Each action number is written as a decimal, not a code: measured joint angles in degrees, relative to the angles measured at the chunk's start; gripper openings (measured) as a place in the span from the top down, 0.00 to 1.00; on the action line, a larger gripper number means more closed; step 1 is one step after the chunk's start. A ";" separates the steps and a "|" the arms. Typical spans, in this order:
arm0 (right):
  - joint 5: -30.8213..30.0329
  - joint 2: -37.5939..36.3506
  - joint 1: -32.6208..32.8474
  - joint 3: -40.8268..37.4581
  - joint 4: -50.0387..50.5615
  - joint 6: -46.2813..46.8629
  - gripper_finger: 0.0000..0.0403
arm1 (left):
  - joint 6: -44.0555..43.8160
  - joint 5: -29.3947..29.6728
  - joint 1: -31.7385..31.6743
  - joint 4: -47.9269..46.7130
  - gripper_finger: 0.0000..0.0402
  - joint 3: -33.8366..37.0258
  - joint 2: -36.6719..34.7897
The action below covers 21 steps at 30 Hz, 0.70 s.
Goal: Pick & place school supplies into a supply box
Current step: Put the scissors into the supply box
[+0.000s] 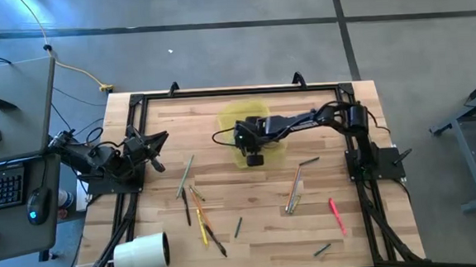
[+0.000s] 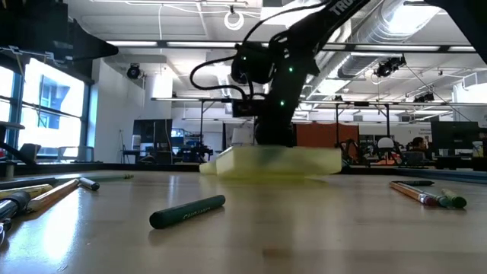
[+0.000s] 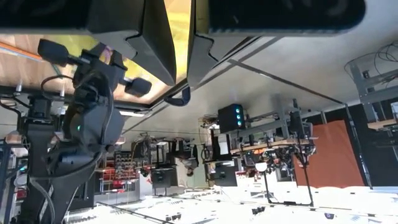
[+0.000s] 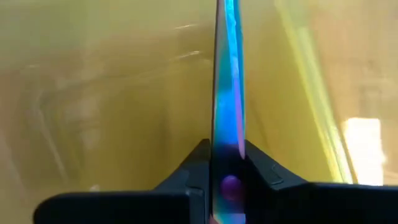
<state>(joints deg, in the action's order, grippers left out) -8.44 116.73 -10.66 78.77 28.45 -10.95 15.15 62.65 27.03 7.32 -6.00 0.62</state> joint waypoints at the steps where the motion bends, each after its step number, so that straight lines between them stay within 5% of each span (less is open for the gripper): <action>1: -0.05 0.00 0.12 0.86 1.32 0.95 0.91 | 0.00 -0.01 -0.01 -0.01 0.82 0.00 0.00; 15: -2.54 -0.13 2.89 4.02 20.37 8.01 0.88 | -0.52 -0.15 0.00 -0.25 0.82 0.00 0.00; 21: -1.70 -0.13 3.07 3.99 17.59 7.99 0.92 | -0.63 -0.14 -0.01 -0.25 0.82 0.00 0.00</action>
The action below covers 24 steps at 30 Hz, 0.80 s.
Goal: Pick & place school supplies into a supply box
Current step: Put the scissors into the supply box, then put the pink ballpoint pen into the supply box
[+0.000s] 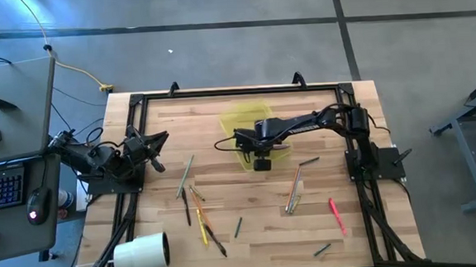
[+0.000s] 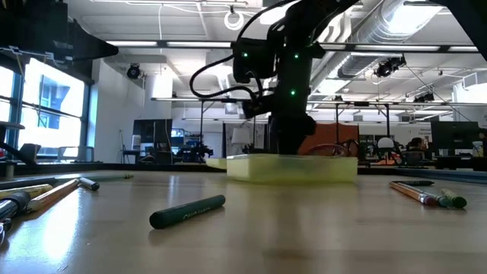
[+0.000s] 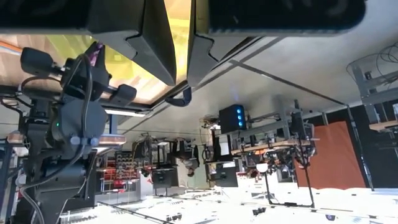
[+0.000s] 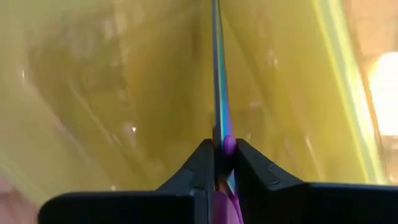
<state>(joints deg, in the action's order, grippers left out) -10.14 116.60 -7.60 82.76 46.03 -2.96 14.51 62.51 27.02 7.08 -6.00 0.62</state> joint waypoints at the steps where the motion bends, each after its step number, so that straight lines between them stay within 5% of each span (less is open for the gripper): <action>1: -0.12 0.00 0.01 0.00 -0.75 -0.17 0.91 | -0.04 -0.01 0.00 -0.01 0.82 0.00 0.00; 14: -6.20 0.00 1.36 0.32 -5.77 -5.05 0.64 | -0.19 -0.48 0.00 0.02 0.82 0.00 0.00; 24: -3.21 -0.13 6.85 15.56 15.84 -0.91 0.63 | -0.41 -0.49 0.01 0.02 0.82 0.00 0.00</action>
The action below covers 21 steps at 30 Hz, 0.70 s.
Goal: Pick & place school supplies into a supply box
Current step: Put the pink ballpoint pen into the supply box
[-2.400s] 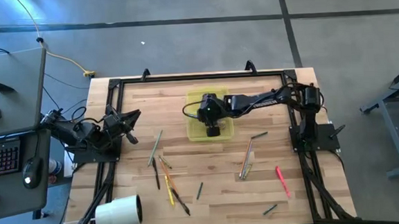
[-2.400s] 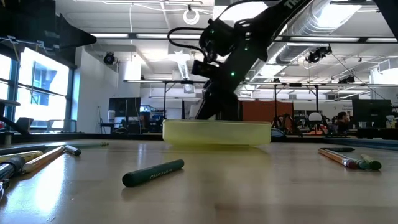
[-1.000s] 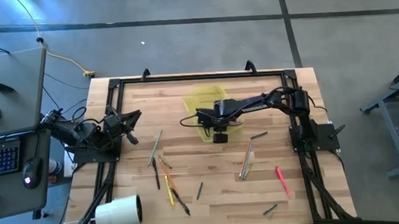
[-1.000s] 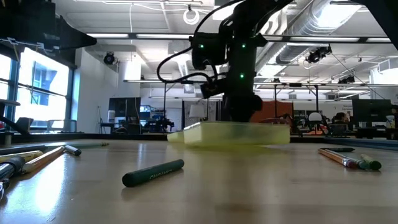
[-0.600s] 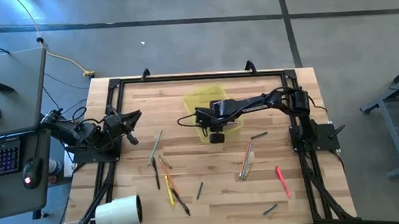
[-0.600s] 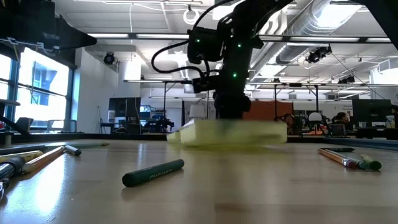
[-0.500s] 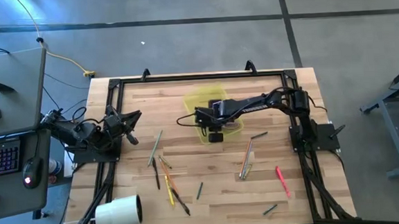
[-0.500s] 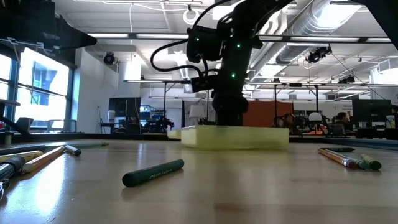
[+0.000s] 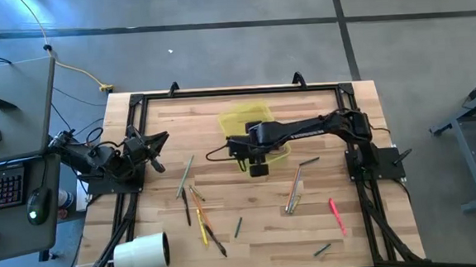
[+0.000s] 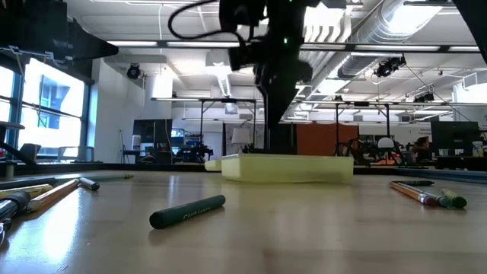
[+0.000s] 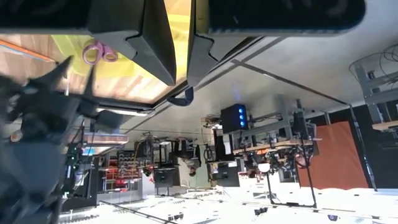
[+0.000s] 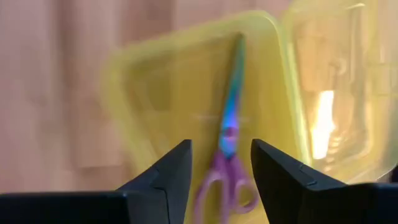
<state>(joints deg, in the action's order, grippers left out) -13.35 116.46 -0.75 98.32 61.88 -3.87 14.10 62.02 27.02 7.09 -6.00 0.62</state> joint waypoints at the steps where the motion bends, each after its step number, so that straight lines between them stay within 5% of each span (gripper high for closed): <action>1: 1.24 0.00 0.53 1.08 1.91 1.12 0.63 | -0.52 0.00 0.00 0.00 0.82 0.00 0.00; 7: 10.32 0.00 4.06 2.10 10.05 8.77 0.64 | -1.08 -0.02 -0.01 -0.84 0.82 0.00 0.00; 14: 15.62 0.00 9.88 2.02 27.42 29.02 0.64 | -3.80 -0.06 0.00 -2.72 0.82 0.00 -0.02; 21: 28.09 -2.03 19.06 -7.22 27.32 40.84 0.65 | -5.63 -0.11 0.01 -4.44 0.82 0.00 0.00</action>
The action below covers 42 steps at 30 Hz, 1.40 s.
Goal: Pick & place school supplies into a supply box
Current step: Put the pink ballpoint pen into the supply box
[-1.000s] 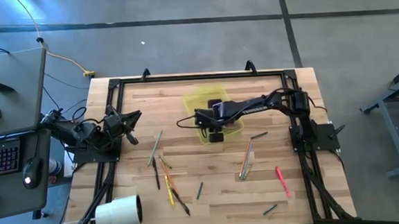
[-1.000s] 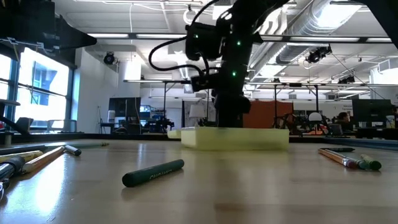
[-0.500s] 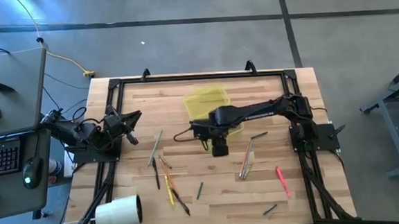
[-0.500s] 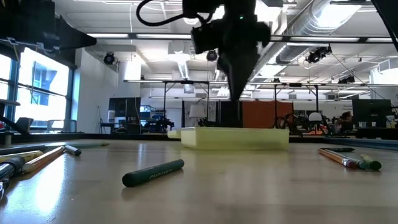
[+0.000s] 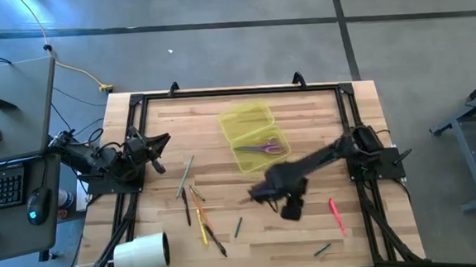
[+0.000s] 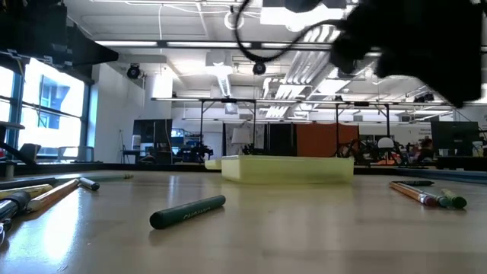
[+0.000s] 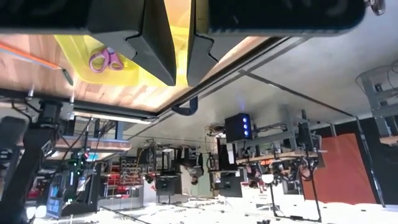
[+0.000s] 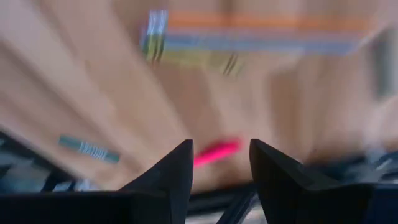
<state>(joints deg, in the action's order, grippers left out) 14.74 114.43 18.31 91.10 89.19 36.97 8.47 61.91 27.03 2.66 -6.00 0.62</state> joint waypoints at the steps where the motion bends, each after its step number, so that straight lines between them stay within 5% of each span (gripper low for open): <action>1: 1.55 -0.72 1.40 -2.18 -0.56 2.15 0.65 | -0.02 0.00 -0.01 0.14 0.82 0.00 -0.02; 6: 5.39 -5.95 7.28 -12.83 -3.12 13.48 0.65 | -0.04 0.00 0.00 0.21 0.82 0.00 -0.02; 12: 6.65 -16.79 11.88 -28.19 -19.16 29.07 0.65 | -0.46 0.02 0.00 0.66 0.82 0.00 -0.02; 22: -1.62 -28.56 16.42 -49.43 -37.57 50.19 0.65 | -1.49 0.04 0.00 0.71 0.82 0.00 -0.02; 28: -0.58 -29.31 16.69 -53.71 -47.52 52.91 0.65 | -1.49 0.15 0.00 0.70 0.82 0.00 -0.02; 42: -4.04 -29.16 16.80 -53.96 -51.09 52.34 0.72 | -1.38 0.62 -0.01 0.13 0.82 0.00 -0.02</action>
<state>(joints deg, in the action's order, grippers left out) 10.70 85.27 35.11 37.15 38.10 89.32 7.09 62.53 27.01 2.79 -6.00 0.60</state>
